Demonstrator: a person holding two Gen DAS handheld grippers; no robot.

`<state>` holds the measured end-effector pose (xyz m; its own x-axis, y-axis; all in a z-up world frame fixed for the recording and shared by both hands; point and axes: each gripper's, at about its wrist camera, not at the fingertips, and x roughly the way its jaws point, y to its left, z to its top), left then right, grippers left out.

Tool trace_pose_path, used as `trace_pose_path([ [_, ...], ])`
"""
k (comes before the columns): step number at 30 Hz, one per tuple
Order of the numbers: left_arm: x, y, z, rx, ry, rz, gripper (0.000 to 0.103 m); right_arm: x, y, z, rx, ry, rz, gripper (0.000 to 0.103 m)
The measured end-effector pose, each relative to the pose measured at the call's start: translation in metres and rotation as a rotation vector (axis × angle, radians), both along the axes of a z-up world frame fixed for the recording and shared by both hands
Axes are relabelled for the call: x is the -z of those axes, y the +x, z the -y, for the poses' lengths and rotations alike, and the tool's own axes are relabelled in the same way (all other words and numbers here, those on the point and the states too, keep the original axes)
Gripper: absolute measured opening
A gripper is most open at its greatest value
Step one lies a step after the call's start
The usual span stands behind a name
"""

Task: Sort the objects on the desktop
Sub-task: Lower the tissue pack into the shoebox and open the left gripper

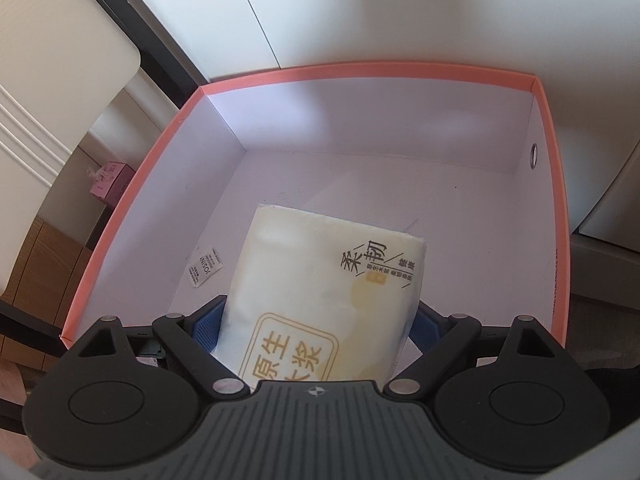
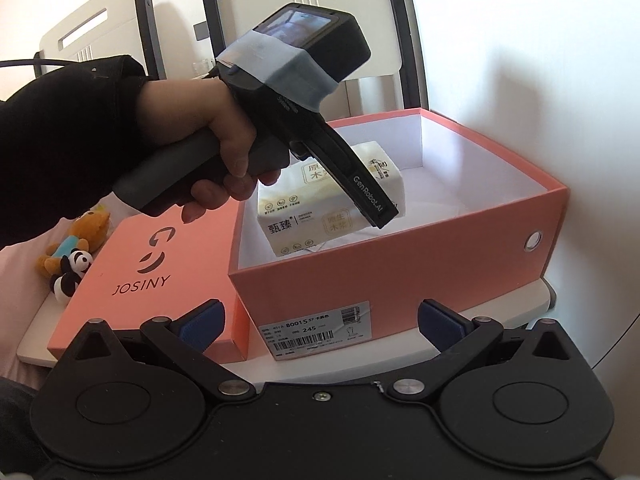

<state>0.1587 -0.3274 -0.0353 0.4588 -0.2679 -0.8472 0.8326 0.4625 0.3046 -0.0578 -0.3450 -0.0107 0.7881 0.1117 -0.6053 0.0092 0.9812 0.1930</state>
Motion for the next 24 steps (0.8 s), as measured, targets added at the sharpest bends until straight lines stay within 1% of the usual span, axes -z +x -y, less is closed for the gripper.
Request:
trace_pose_path([
  [7, 0.018, -0.002, 0.002, 0.005, 0.045, -0.036, 0.092, 0.000, 0.002, 0.006, 0.012, 0.010, -0.006, 0.103],
  [15, 0.034, -0.006, 0.002, 0.028, 0.089, -0.079, 0.092, 0.000, 0.006, 0.001, 0.000, -0.010, -0.018, 0.103],
  [24, 0.036, -0.006, 0.002, 0.034, 0.107, -0.101, 0.093, 0.001, 0.008, 0.002, -0.008, -0.007, -0.020, 0.103],
])
